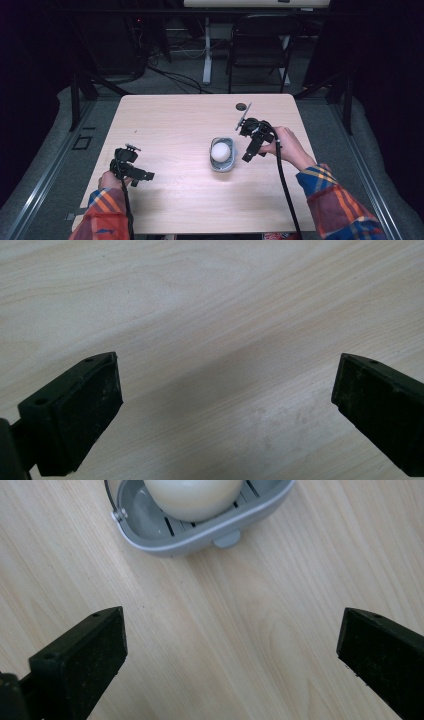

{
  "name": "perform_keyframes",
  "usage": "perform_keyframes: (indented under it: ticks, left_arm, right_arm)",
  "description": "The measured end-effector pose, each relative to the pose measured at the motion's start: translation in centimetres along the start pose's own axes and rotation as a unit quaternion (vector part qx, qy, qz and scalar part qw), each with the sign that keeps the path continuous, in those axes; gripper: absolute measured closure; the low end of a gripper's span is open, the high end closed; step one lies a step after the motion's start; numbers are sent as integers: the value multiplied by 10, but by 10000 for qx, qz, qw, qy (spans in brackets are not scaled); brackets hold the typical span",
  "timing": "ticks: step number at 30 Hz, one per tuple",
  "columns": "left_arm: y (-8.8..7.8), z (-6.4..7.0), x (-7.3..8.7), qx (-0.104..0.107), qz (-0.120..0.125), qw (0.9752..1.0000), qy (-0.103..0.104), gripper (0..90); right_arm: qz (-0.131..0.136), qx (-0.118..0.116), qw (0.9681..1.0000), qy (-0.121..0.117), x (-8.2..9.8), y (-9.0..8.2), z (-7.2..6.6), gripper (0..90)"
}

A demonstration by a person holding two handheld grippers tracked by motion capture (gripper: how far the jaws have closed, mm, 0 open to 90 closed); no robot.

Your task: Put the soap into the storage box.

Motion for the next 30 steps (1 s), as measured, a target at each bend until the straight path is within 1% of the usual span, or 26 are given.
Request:
perform_keyframes:
  ticks: [3,4,5,7,12,13,15,16,17,18,20,21,22,23,24,25,27,28,29,30]
  left_arm:
    - [0,0,0,-3,5,10000,-4,0]
    - [0,0,0,-2,3,10000,-5,0]
    - [0,0,0,0,19,10000,-18,0]
    - [0,0,0,-1,5,10000,-4,0]
    - [0,0,0,-4,3,10000,-6,0]
    - [0,0,0,-2,-1,10000,-4,0]
    - [0,0,0,-3,-1,10000,-5,0]
    - [0,0,0,-4,1,10000,-9,0]
    - [0,0,0,-2,-1,10000,-7,0]
    - [0,0,0,-6,-3,10000,-6,0]
    - [0,0,0,-7,-3,10000,-4,0]
    - [0,0,0,-7,-2,10000,-5,0]
    - [0,0,0,-5,-3,10000,-18,0]
    - [0,0,0,-4,-7,10000,-21,0]
    - [0,0,0,-5,-7,10000,-21,0]
    - [0,0,0,-5,-5,10000,-19,0]
    - [0,0,0,-6,-19,10000,8,0]
    - [0,0,0,-5,-20,10000,9,0]
    - [0,0,0,-7,-23,10000,7,0]
    - [0,0,0,-9,-19,10000,8,0]
  right_arm:
    - [-13,31,9999,98,11,0,4,0]
    - [-86,80,9999,78,15,-2,6,0]
    - [-47,66,9998,170,22,-1,8,0]
    - [-62,71,9998,187,25,-2,9,0]
    - [-109,123,9993,326,47,0,13,0]
    - [-121,51,9992,380,50,0,13,0]
    - [-146,54,9989,442,60,2,15,0]
    - [-160,48,9985,513,67,5,16,0]
    - [-160,48,9985,513,67,5,16,0]
    - [-232,33,9984,513,72,5,17,0]
    - [-239,10,9980,578,78,7,17,0]
    - [-296,13,9981,547,82,8,18,0]
    - [-302,43,9978,581,85,9,18,0]
    - [-328,30,9976,611,90,10,19,0]
    - [-334,-33,9974,642,94,11,18,0]
    - [-328,-15,9973,663,97,13,18,0]
    - [-419,-4,9968,686,105,16,17,0]
    - [-503,-1,9966,653,110,18,18,0]
    - [-424,-49,9959,793,112,20,16,0]
    - [-482,-29,9958,780,118,23,16,0]
Point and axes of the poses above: each handheld gripper's, and its own axes: y roughly forward along the jaws, x roughly out of its underside, z roughly to its right, the point moved 5 cm from there along y, roughly forward along the jaws, and after that the axes turned 8 degrees about x, right-handed, at the moved point
